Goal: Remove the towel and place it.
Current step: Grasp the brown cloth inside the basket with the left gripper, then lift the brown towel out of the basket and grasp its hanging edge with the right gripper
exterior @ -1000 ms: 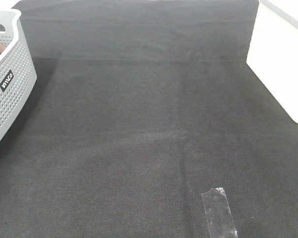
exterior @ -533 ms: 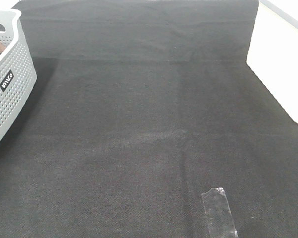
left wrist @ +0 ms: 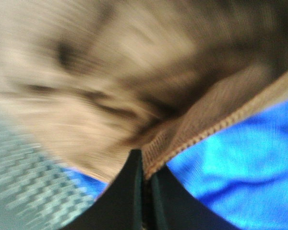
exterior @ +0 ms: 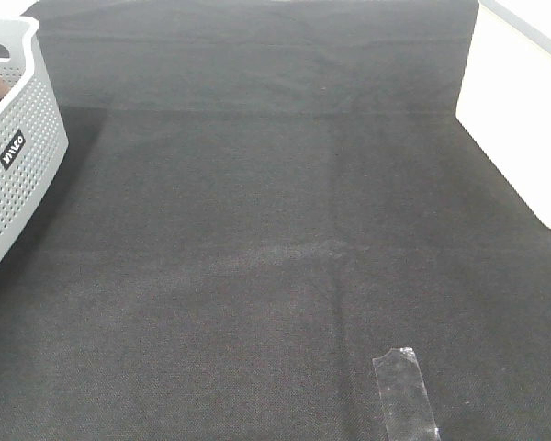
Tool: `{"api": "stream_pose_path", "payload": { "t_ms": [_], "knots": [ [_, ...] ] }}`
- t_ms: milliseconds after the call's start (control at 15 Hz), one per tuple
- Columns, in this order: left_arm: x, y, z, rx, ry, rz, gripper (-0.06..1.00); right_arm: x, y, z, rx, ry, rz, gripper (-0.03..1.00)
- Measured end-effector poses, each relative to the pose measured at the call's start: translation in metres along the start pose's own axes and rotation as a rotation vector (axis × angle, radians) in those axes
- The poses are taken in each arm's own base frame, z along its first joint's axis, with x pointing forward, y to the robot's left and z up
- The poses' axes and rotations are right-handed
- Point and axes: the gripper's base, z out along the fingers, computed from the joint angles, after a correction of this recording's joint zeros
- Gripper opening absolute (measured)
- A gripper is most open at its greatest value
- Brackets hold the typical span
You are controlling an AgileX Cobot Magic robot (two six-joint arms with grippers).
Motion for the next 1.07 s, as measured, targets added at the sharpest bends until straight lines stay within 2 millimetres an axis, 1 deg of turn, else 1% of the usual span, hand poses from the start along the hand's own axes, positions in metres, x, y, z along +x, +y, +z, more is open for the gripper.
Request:
{"api": "stream_pose_path", "payload": {
  "t_ms": [133, 267, 333, 400, 467, 533, 600, 733, 933, 1067],
  "knots": [
    [-0.015, -0.001, -0.039, -0.06, -0.08, -0.052, 0.0, 0.0, 0.0, 0.0, 0.0, 0.0, 0.0, 0.71],
    [-0.026, -0.012, -0.066, -0.078, -0.125, -0.034, 0.0, 0.0, 0.0, 0.0, 0.0, 0.0, 0.0, 0.71],
    [-0.031, -0.019, -0.083, -0.089, -0.156, -0.014, 0.0, 0.0, 0.0, 0.0, 0.0, 0.0, 0.0, 0.71],
    [-0.033, -0.022, -0.089, -0.093, -0.169, -0.013, 0.0, 0.0, 0.0, 0.0, 0.0, 0.0, 0.0, 0.71],
    [-0.034, -0.024, -0.1, -0.103, -0.19, -0.021, 0.0, 0.0, 0.0, 0.0, 0.0, 0.0, 0.0, 0.71],
    [-0.034, -0.027, -0.122, -0.126, -0.229, -0.036, 0.0, 0.0, 0.0, 0.0, 0.0, 0.0, 0.0, 0.71],
    [-0.034, -0.029, -0.138, -0.143, -0.259, -0.041, 0.0, 0.0, 0.0, 0.0, 0.0, 0.0, 0.0, 0.71],
    [-0.032, -0.036, -0.176, -0.185, -0.336, -0.036, 0.0, 0.0, 0.0, 0.0, 0.0, 0.0, 0.0, 0.71],
    [-0.025, -0.051, -0.232, -0.237, -0.453, -0.014, 0.0, 0.0, 0.0, 0.0, 0.0, 0.0, 0.0, 0.71],
    [-0.019, -0.063, -0.258, -0.243, -0.504, -0.004, 0.0, 0.0, 0.0, 0.0, 0.0, 0.0, 0.0, 0.71]
  ]
}}
